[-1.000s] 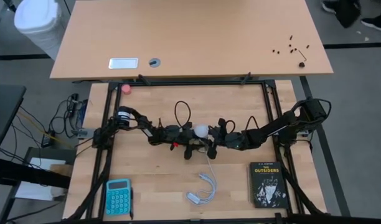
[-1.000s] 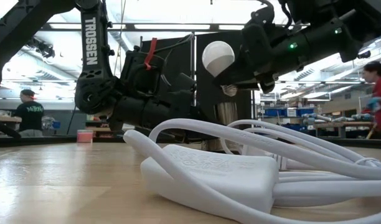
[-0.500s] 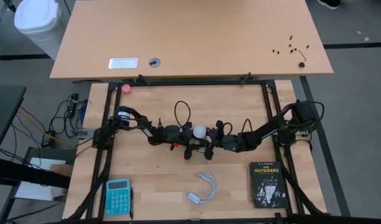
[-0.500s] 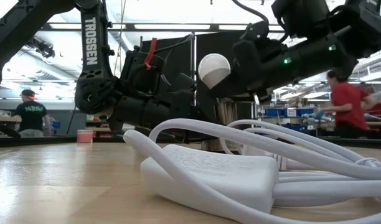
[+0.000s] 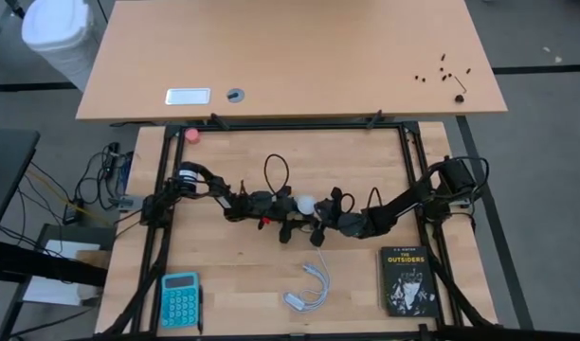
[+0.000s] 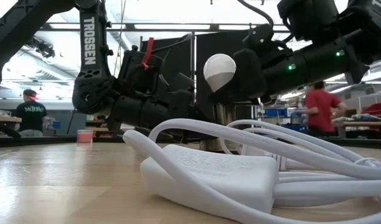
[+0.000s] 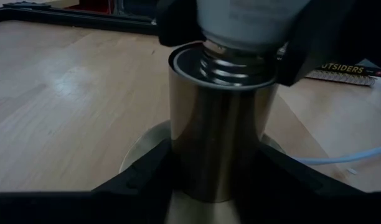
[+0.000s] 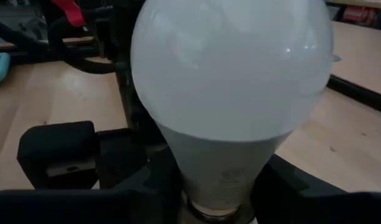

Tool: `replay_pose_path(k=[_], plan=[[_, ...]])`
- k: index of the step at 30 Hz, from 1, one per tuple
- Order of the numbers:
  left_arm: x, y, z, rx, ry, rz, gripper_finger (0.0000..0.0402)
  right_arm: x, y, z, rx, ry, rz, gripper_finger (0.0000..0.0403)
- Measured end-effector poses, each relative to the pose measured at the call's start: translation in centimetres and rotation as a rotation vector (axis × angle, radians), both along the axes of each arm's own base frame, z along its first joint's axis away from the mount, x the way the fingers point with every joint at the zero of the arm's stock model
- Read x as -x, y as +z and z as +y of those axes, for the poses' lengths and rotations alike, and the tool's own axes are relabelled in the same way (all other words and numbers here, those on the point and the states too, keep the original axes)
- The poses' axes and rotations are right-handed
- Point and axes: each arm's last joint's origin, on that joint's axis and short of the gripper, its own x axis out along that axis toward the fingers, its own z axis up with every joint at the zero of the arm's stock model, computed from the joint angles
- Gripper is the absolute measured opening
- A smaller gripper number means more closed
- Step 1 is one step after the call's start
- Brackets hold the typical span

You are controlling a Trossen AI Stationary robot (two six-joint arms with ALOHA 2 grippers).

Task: Screw lightbulb
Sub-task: Insert the white lightbulb into the silver lamp

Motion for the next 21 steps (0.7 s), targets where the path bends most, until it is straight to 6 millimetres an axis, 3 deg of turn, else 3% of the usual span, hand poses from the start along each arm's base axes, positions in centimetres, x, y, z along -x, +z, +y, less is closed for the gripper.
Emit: replay_pose_path(k=[7,21], plan=[[0.01,-0.03,0.01,-0.004,0.002,0.001,0.0204,0.03,-0.17,0.0,-0.032,0.01,0.011,0.0166],[0.04,-0.04,0.05,-0.003,0.006,0.002,0.0204,0.24,0.35,-0.72,-0.09,0.069,0.064,0.0246]])
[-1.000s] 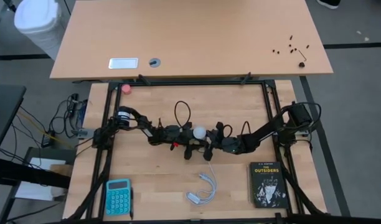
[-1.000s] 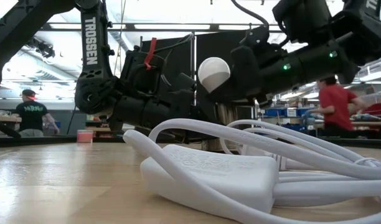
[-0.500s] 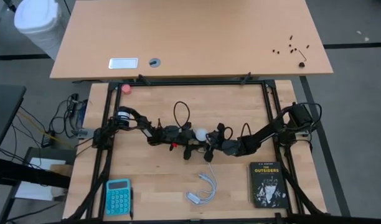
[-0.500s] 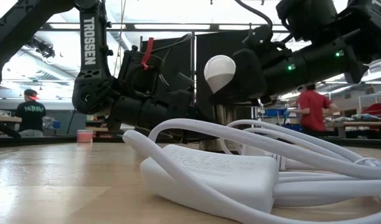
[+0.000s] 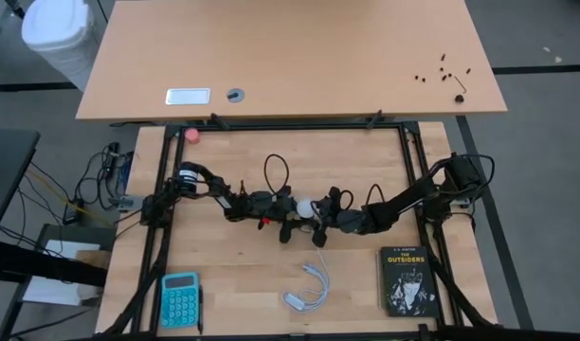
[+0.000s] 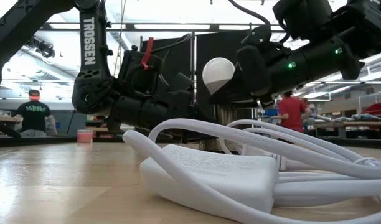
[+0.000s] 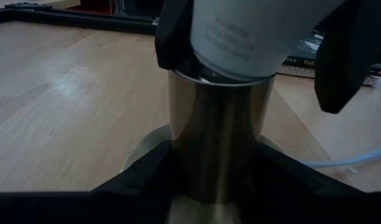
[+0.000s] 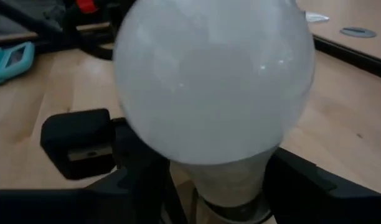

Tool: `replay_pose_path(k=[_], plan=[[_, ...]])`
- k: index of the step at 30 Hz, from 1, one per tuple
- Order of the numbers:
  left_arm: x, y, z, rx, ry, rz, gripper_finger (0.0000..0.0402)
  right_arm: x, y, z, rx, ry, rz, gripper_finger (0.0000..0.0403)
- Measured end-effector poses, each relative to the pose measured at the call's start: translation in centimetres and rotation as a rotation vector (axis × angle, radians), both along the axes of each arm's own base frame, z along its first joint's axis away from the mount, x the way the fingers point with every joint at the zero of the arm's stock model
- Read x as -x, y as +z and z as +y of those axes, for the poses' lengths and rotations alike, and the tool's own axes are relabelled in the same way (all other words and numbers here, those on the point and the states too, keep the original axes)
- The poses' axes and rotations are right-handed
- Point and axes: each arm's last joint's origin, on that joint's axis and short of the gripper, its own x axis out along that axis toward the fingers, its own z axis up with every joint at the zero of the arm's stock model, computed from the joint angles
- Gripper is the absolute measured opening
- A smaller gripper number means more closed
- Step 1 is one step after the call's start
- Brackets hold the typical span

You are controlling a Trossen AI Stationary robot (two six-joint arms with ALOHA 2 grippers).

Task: Screw lightbulb
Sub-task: Insert the white lightbulb into the silver lamp

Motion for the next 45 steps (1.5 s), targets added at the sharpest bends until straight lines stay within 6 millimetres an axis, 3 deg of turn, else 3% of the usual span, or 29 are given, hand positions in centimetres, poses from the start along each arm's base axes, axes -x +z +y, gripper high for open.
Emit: replay_pose_path(k=[16,30,45], plan=[[0.0,0.0,0.1,0.003,0.004,-0.002,0.0204,0.5,0.7,-0.6,0.011,0.009,0.054,0.0261],[0.1,0.0,0.1,-0.006,0.0,0.0,0.0204,0.7,1.1,-0.7,-0.024,0.028,0.066,0.0306],[0.3,-0.1,0.1,-0.025,-0.001,0.004,0.0204,2.1,1.7,-1.0,-0.097,0.011,0.164,0.031]])
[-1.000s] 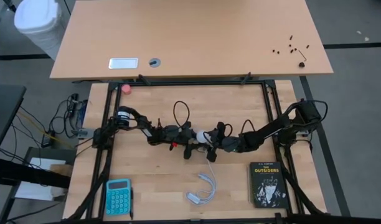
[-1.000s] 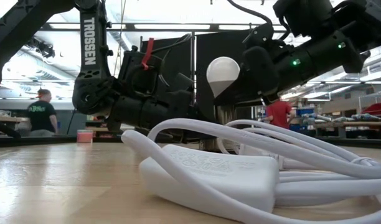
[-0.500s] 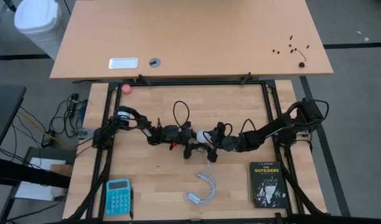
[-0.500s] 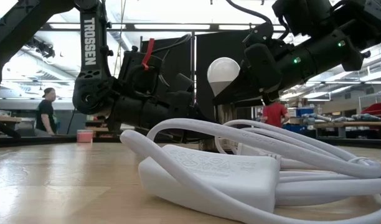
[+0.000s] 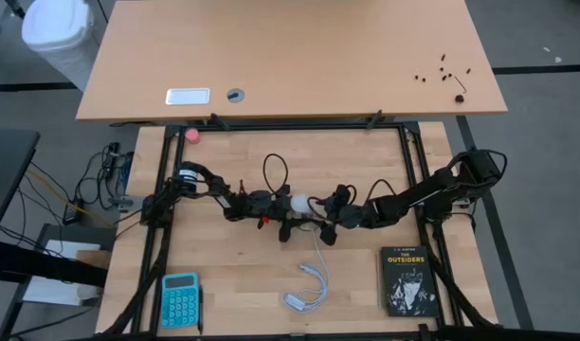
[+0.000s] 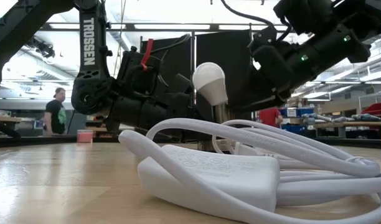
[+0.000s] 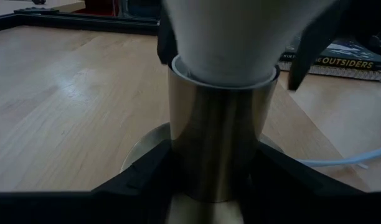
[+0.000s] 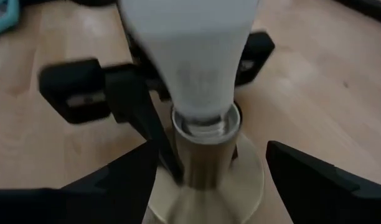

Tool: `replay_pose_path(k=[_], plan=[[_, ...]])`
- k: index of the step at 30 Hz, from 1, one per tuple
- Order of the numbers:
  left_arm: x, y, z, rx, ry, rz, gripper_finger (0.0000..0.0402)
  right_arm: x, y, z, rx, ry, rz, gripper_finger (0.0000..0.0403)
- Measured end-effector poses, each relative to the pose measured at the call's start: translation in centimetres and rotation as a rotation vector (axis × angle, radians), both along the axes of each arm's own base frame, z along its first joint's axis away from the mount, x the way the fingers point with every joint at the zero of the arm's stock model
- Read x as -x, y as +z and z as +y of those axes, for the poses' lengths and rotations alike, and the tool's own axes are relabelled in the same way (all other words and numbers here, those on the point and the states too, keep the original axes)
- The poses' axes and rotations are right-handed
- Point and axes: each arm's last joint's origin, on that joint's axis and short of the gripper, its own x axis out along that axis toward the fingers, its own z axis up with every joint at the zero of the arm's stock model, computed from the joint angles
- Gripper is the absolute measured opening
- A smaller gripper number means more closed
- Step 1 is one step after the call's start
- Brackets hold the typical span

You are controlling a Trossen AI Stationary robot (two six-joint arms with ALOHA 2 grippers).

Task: Screw lightbulb
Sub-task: Insert the white lightbulb into the silver lamp

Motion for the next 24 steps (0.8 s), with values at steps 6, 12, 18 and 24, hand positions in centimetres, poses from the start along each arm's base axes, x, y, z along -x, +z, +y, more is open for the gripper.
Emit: replay_pose_path(k=[6,12,18,24], plan=[[0.0,0.0,-0.01,0.001,0.0,0.0,0.0204,0.07,0.05,0.0,-0.005,-0.001,0.005,0.031],[0.0,0.0,-0.01,0.002,0.0,0.0,0.0204,0.22,0.2,0.03,-0.028,0.004,0.012,0.031],[-0.01,0.01,-0.03,0.001,-0.001,0.0,0.0204,0.43,-0.06,0.03,-0.05,0.003,0.042,0.031],[-0.01,-0.01,-0.03,0.001,-0.001,0.0,0.0204,0.51,-0.17,0.02,-0.051,0.0,0.056,0.031]])
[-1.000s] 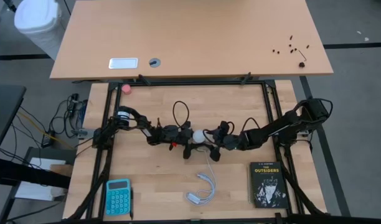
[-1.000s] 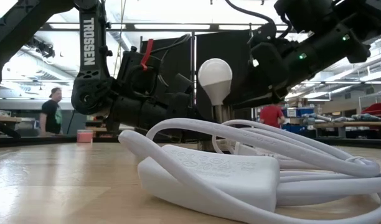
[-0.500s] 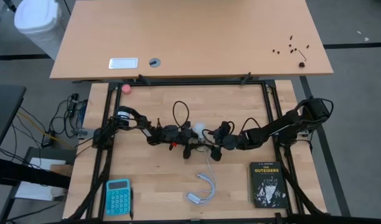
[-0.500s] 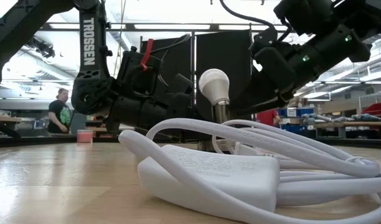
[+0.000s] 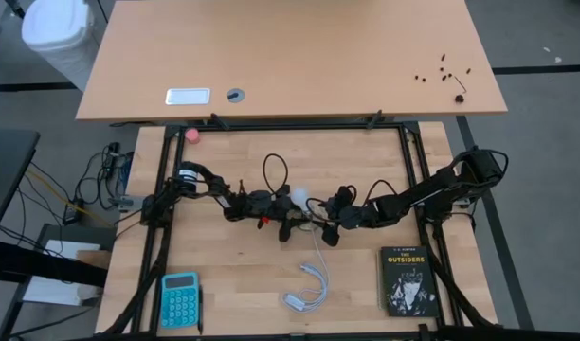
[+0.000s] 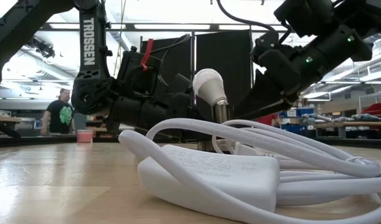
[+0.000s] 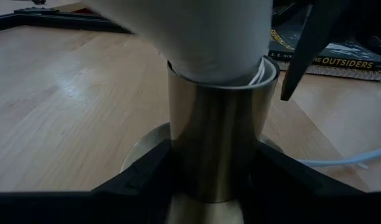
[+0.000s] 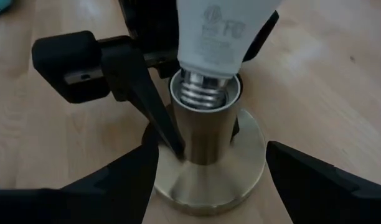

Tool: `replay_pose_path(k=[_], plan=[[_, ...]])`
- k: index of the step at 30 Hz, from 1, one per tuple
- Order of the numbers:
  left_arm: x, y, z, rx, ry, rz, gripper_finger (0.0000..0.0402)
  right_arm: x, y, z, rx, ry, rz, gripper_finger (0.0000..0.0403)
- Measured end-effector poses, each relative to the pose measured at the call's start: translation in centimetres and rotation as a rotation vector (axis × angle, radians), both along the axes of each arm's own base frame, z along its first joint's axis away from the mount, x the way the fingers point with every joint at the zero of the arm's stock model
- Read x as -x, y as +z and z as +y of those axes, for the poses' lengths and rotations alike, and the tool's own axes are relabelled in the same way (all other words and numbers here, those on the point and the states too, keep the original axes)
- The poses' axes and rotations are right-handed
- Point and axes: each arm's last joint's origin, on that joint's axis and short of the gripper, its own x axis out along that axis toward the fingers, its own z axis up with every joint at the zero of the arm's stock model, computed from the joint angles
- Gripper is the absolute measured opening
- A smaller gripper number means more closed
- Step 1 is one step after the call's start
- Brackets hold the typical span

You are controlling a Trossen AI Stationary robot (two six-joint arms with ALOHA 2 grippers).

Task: Screw lightbulb
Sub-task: Insert the white lightbulb into the silver lamp

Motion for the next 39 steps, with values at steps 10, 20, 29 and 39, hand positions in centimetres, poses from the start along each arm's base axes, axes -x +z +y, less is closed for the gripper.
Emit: replay_pose_path(k=[10,20,29,39], plan=[[0.0,0.0,0.0,-0.001,-0.001,0.0,0.0204,-0.1,0.1,0.0,0.013,0.011,-0.007,0.0309],[0.2,-0.1,0.0,0.003,-0.01,0.008,0.0204,1.3,2.5,-0.2,-0.017,-0.004,-0.023,0.0309],[0.3,-0.1,0.0,0.004,0.008,0.005,0.0207,1.8,7.0,-3.8,0.111,-0.124,0.06,0.0309],[0.3,-0.1,-0.1,0.002,0.01,-0.002,0.0208,-0.1,12.5,-14.1,0.14,0.015,0.304,0.0322]])
